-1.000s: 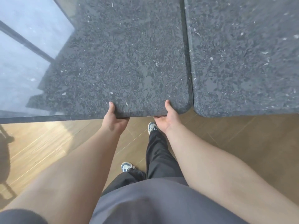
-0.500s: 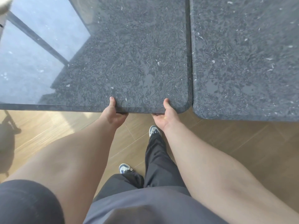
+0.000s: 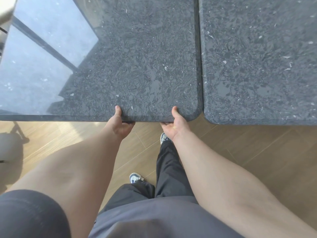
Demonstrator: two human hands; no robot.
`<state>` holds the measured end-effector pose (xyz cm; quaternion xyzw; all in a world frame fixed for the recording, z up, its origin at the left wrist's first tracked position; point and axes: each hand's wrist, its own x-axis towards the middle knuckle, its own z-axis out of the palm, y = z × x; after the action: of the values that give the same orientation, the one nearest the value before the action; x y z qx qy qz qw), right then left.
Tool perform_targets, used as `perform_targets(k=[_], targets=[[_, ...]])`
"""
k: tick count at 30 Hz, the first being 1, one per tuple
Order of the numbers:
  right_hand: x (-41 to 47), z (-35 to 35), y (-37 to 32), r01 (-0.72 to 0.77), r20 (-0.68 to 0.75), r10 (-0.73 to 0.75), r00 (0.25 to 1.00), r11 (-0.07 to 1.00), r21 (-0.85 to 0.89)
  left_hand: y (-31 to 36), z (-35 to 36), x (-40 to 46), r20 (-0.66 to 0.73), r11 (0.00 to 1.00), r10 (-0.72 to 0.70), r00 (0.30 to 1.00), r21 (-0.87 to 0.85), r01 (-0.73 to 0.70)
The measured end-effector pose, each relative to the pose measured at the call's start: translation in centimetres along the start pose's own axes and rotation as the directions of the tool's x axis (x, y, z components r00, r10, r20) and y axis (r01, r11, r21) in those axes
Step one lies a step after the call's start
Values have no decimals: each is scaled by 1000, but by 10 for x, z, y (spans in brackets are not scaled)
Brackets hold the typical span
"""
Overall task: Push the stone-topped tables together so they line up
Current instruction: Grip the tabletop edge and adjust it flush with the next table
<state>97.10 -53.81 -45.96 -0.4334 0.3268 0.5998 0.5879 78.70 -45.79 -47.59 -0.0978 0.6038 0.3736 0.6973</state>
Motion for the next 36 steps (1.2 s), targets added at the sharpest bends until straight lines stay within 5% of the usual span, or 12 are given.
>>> perform_targets(k=[21, 29, 36], targets=[[-10, 7, 12, 69, -66, -68, 995, 998, 6, 4, -5, -13, 79, 996, -64, 995, -62, 69], [-32, 17, 43, 152, -158, -175, 972, 977, -147, 46, -41, -45, 137, 968, -223, 965, 145, 203], [-96, 42, 94, 306, -90, -347, 933, 902, -304, 146, -104, -99, 223, 894, -33, 974, 442, -70]])
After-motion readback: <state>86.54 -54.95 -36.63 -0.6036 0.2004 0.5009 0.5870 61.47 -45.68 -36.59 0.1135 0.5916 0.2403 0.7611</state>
